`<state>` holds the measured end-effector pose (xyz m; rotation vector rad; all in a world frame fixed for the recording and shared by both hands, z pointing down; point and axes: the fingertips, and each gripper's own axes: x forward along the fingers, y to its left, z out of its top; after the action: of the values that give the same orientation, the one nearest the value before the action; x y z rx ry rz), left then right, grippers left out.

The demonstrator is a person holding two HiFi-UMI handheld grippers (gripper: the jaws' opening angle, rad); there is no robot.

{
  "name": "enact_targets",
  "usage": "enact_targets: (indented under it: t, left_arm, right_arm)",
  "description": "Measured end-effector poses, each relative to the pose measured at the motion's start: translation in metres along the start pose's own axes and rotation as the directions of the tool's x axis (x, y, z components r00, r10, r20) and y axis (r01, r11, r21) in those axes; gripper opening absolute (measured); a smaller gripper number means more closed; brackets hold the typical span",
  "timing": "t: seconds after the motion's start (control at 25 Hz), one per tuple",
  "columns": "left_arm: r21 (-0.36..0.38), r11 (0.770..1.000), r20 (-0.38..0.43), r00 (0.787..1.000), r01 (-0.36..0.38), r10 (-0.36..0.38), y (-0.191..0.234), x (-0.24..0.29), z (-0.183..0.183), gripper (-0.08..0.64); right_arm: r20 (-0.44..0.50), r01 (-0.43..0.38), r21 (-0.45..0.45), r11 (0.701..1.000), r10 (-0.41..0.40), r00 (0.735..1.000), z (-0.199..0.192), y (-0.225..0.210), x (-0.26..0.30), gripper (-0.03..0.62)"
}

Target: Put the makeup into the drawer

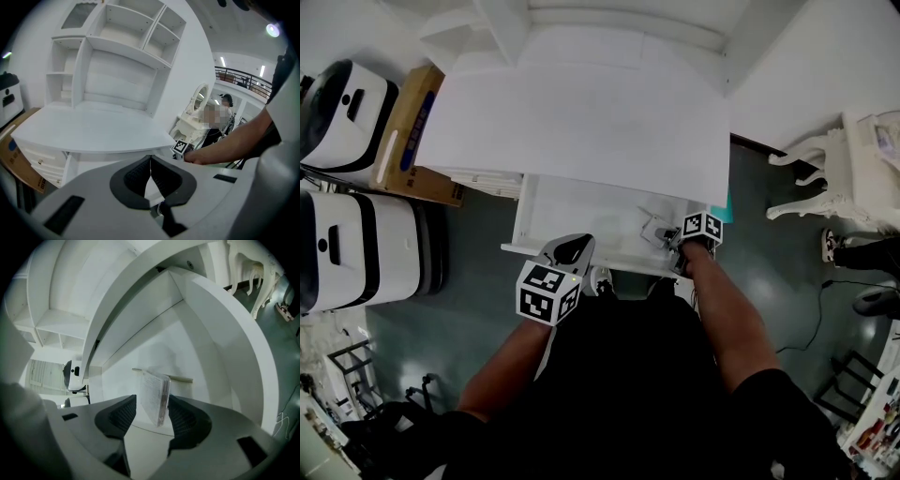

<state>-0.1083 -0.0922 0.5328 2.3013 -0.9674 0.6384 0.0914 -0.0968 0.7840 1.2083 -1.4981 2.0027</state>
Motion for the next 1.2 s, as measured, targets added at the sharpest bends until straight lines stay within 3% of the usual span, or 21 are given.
enact_targets:
  t: [0.28,0.48,0.64,0.76,0.84,0.96,1.08,1.2]
  left_arm:
    - [0.016,1.000,0.012,1.000,0.025,-0.025,0.000,-0.006,-0.002,0.011]
    - [0.033,0.998,0.014,0.998,0.057,-0.057,-0.004,-0.010,-0.004,0.011]
    - [0.060,0.994,0.007,0.995,0.095,-0.095,-0.011,-0.007,-0.004,0.011]
    - [0.083,0.990,0.001,0.993,0.116,-0.117,-0.019,-0.002,-0.001,0.011]
    - [0.094,0.988,0.001,0.992,0.125,-0.126,-0.025,0.001,0.003,0.011]
    - [0.111,0.985,0.018,0.991,0.129,-0.132,-0.037,0.003,0.013,0.011]
    - [0.108,0.987,0.045,0.991,0.119,-0.125,-0.048,0.001,0.021,0.011]
    - [0.079,0.992,0.065,0.992,0.099,-0.104,-0.059,-0.002,0.022,0.011]
  right_arm:
    - [0.049,0.072,-0.057,0.996,-0.069,0.996,0.004,-0.003,-0.014,0.238]
    - [0.164,0.071,-0.059,0.996,-0.061,0.985,0.009,0.003,-0.035,0.237]
    - [0.292,-0.005,-0.104,0.995,0.035,0.956,0.012,0.027,-0.062,0.233]
    - [0.379,-0.088,-0.169,0.982,0.147,0.913,0.010,0.052,-0.088,0.144]
    - [0.422,-0.118,-0.234,0.965,0.210,0.882,0.007,0.068,-0.109,0.068]
    - [0.456,-0.176,-0.330,0.927,0.320,0.831,-0.002,0.095,-0.143,0.042]
    - [0.456,-0.219,-0.454,0.864,0.436,0.776,-0.017,0.121,-0.180,0.029]
    - [0.431,-0.230,-0.559,0.797,0.516,0.741,-0.034,0.141,-0.213,0.026]
